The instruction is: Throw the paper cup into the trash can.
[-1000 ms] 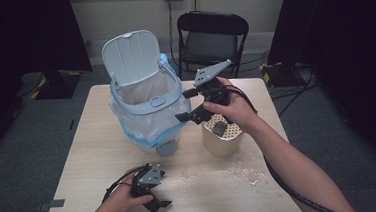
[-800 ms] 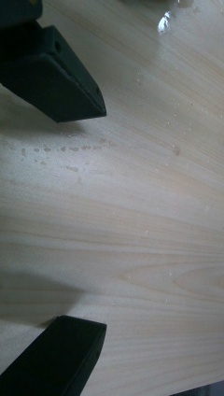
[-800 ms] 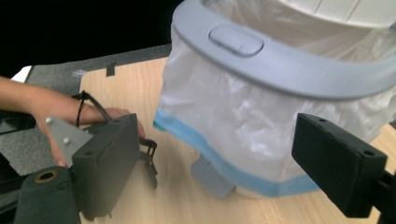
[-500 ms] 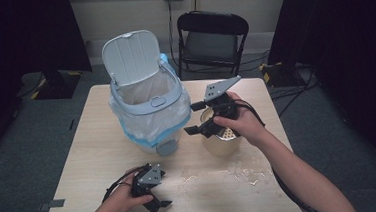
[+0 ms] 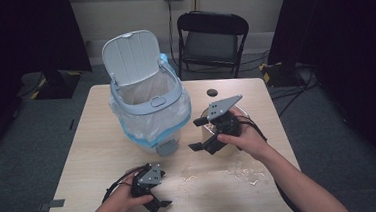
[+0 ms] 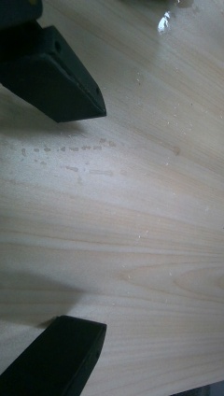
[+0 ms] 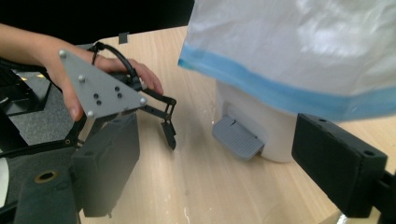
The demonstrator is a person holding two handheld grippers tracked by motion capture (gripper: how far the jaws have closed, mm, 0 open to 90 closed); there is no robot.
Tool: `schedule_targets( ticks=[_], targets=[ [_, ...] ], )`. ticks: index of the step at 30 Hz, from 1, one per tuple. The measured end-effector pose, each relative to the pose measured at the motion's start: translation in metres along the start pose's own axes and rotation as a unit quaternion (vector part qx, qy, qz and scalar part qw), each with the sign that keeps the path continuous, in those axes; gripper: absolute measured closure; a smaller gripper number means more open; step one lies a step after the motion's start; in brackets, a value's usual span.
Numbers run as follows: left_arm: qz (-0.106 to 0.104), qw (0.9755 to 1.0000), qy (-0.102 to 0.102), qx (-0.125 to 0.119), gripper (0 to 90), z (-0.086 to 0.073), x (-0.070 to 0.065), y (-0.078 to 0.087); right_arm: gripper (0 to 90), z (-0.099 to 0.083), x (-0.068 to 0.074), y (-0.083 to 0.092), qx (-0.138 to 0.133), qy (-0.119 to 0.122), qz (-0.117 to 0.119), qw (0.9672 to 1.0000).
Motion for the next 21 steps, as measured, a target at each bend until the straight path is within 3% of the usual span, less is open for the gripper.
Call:
schedule_targets(
  ticks=[13,21],
  targets=[
    [0.0,1.0,0.001,0.001,0.0,0.0,0.0,0.0,14.6,-0.043,0.008,-0.019,0.01,-0.016,0.005,0.9998],
    [0.0,1.0,0.0,0.001,0.0,0.0,0.0,0.0,14.5,-0.067,0.02,-0.028,0.014,-0.017,0.007,0.9997]
  ],
)
Point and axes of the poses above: each handheld gripper's, and its own axes: y roughly backward along the jaws, z roughly out of its top, x roughly to its left, the point moved 8 cm from there along -y, roughly forward along the jaws, and after that the axes turned 12 degrees about z, right-handed, at the moved point
